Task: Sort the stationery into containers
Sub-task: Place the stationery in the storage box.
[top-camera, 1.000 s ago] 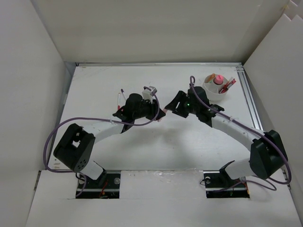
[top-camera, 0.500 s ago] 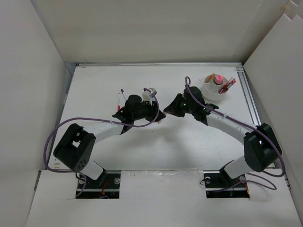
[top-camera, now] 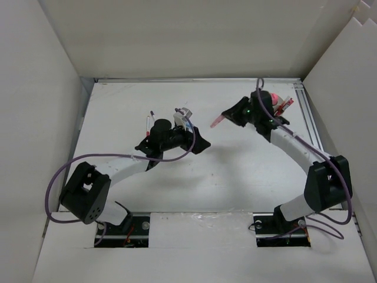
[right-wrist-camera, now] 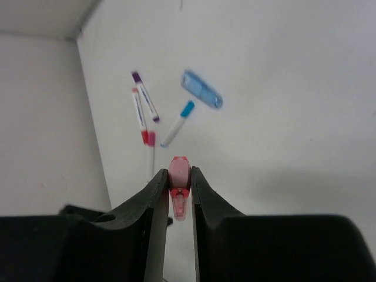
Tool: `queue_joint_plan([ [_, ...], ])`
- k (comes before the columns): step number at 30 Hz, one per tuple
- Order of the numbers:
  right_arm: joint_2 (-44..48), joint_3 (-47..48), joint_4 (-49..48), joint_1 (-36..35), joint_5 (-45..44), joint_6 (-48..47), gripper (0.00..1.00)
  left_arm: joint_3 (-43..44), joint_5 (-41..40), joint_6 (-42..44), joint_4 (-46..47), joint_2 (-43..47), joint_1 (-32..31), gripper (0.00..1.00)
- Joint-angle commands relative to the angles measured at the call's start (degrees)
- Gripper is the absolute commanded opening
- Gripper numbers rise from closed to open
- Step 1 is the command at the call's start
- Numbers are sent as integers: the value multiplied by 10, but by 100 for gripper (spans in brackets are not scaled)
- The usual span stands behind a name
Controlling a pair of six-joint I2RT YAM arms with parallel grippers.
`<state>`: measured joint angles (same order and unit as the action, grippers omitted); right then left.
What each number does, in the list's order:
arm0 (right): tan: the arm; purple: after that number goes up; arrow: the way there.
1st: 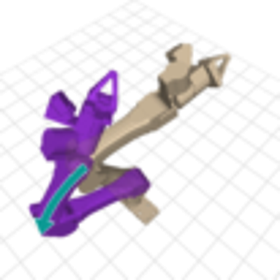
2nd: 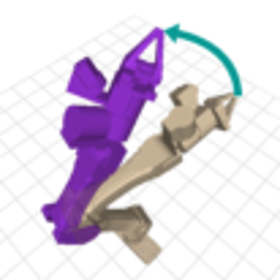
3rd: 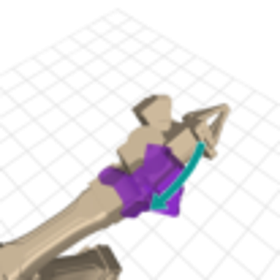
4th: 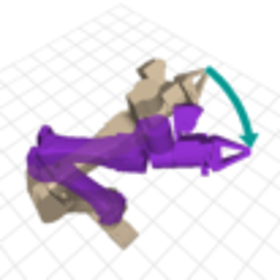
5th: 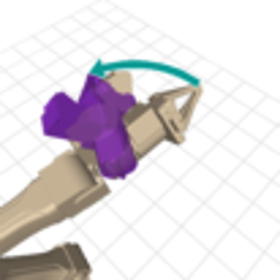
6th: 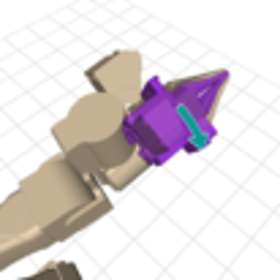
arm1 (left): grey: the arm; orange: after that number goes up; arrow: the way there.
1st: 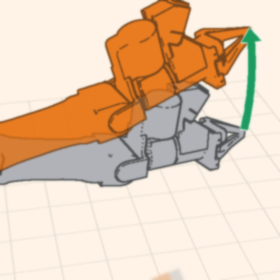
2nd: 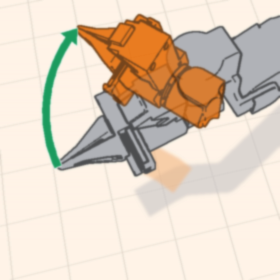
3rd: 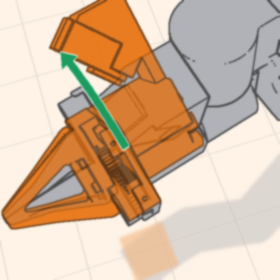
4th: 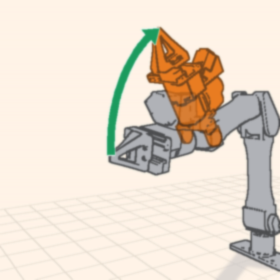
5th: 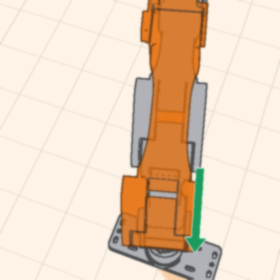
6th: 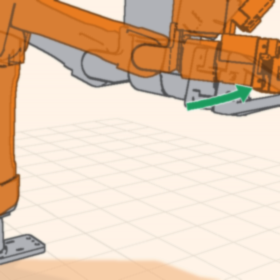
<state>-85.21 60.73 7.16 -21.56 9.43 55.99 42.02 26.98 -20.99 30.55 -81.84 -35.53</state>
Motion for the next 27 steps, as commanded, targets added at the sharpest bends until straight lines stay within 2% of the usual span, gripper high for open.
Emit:
queue_joint_plan([
  [1,24,73,1,70,-41,-2,2,-11,6,3,41,39,0,86],
  [4,29,141,30,118,-93,-2,4,-17,6,3,35,46,0,87],
  [5,9,199,72,147,-119,-9,4,-17,6,3,35,46,0,87],
  [6,-2,227,91,157,-151,-17,4,-17,6,3,29,46,0,87],
  [7,-13,253,106,165,-225,-23,4,-17,6,-3,29,46,0,87],
  [11,-93,364,178,201,-349,-54,5,-17,21,-24,29,41,0,89],
  [15,-137,406,206,216,-434,-70,5,-17,21,-30,29,41,0,89],
  [18,-180,441,218,223,-469,-90,7,-17,-2,-35,29,35,0,89],
  [23,-310,587,328,223,-507,-104,7,-17,-55,-35,-4,35,0,89],
  [27,-319,558,311,223,-507,-104,7,-17,-79,-35,-15,41,0,87],
])
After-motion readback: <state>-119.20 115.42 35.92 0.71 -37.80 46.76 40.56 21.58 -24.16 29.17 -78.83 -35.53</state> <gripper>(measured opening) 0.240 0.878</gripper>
